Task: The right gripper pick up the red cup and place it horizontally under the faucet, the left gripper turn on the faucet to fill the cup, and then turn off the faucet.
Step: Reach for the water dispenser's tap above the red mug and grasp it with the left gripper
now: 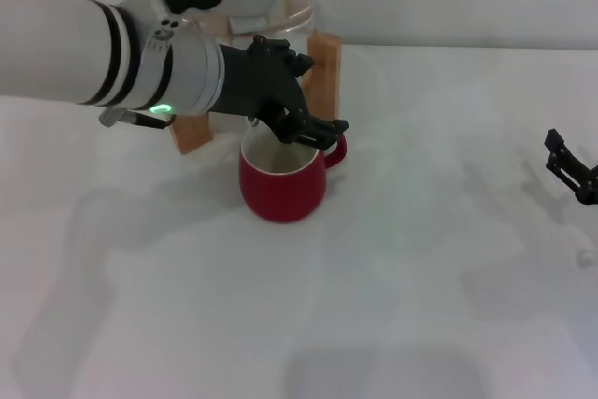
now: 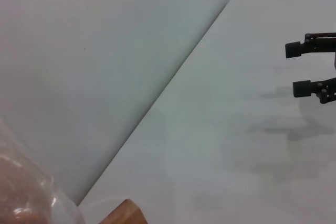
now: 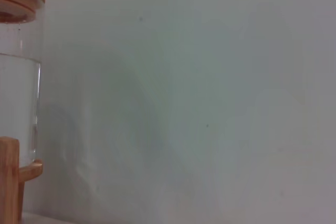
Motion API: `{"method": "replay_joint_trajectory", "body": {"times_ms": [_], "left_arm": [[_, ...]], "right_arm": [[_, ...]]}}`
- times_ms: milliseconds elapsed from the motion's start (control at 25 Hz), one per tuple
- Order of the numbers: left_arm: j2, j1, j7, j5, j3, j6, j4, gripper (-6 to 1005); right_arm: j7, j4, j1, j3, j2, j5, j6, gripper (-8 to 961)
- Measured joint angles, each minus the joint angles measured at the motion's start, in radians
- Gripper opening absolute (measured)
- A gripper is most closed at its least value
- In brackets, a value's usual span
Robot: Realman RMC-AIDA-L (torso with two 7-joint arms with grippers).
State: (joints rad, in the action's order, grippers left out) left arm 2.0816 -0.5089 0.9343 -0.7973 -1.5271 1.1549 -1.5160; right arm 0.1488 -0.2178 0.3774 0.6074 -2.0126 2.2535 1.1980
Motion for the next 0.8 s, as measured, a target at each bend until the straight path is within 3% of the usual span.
{"method": "replay_joint_trajectory", "body": {"times_ms": [800], "left_arm": [[-0.002,0.006,-0.012,0.013,0.008,0.044,-0.036,885]], "right_arm": [[0.0,0.0,0.001,0.0,0.001,0.001,0.001,863]]}}
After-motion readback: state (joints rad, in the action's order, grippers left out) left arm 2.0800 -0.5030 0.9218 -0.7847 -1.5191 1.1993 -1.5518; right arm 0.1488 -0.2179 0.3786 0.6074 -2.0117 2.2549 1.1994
